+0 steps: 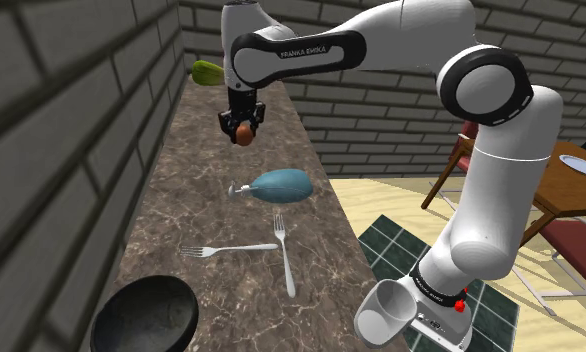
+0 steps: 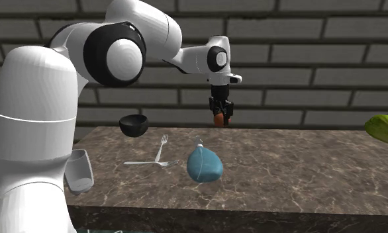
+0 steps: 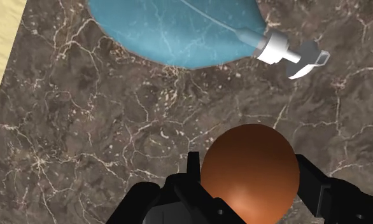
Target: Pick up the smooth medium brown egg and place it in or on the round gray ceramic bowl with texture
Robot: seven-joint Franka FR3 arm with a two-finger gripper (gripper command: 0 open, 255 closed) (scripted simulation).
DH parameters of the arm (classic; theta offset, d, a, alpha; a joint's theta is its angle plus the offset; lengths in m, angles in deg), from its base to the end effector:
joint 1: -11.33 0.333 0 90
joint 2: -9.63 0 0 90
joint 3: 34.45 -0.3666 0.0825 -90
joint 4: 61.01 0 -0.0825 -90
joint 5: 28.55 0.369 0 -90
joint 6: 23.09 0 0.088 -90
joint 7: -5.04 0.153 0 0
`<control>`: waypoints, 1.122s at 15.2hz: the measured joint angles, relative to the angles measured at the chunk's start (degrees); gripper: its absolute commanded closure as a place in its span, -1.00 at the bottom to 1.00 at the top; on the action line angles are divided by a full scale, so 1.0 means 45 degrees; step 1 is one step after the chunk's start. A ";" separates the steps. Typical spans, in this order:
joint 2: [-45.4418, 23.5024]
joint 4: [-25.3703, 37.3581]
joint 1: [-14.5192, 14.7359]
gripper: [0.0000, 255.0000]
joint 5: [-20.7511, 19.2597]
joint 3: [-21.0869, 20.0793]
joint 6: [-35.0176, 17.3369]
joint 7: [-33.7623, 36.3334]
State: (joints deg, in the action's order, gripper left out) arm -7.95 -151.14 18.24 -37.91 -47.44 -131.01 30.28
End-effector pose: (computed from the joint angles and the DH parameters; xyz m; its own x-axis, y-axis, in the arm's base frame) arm 0.6268 0.1889 0.4759 0.9975 -0.0526 0.0470 -0.0560 -0.9956 0.0751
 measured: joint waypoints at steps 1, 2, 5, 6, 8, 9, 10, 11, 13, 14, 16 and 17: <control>0.0007 0.0159 0.0008 1.00 0.0009 -0.0005 0.0167 -0.0016; 0.0040 0.0299 0.0014 1.00 0.0021 -0.0012 0.0338 -0.0031; 0.0081 0.0703 0.0022 1.00 0.0048 -0.0020 0.0775 -0.0089; 0.0122 0.0728 0.0086 1.00 0.0048 -0.0055 0.0854 0.0004; 0.0406 0.0412 0.0345 1.00 0.0065 -0.0219 0.0867 0.0430; 0.0510 0.0260 0.0463 1.00 0.0068 -0.0295 0.0833 0.0630; 0.0700 0.0008 0.0582 1.00 0.0089 -0.0381 0.0798 0.0845; 0.0730 -0.0037 0.0744 1.00 0.0072 -0.0476 0.0810 0.1106; 0.0937 -0.0349 0.1060 1.00 0.0079 -0.0682 0.0760 0.1643; 0.1039 -0.0518 0.1230 1.00 0.0080 -0.0794 0.0727 0.1936; 0.1168 -0.0670 0.1574 1.00 0.0073 -0.1017 0.0757 0.2508; 0.1208 -0.0690 0.1741 1.00 0.0065 -0.1125 0.0805 0.2780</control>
State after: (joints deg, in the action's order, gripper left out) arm -2.52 -154.24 26.07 -37.61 -52.51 -127.39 42.79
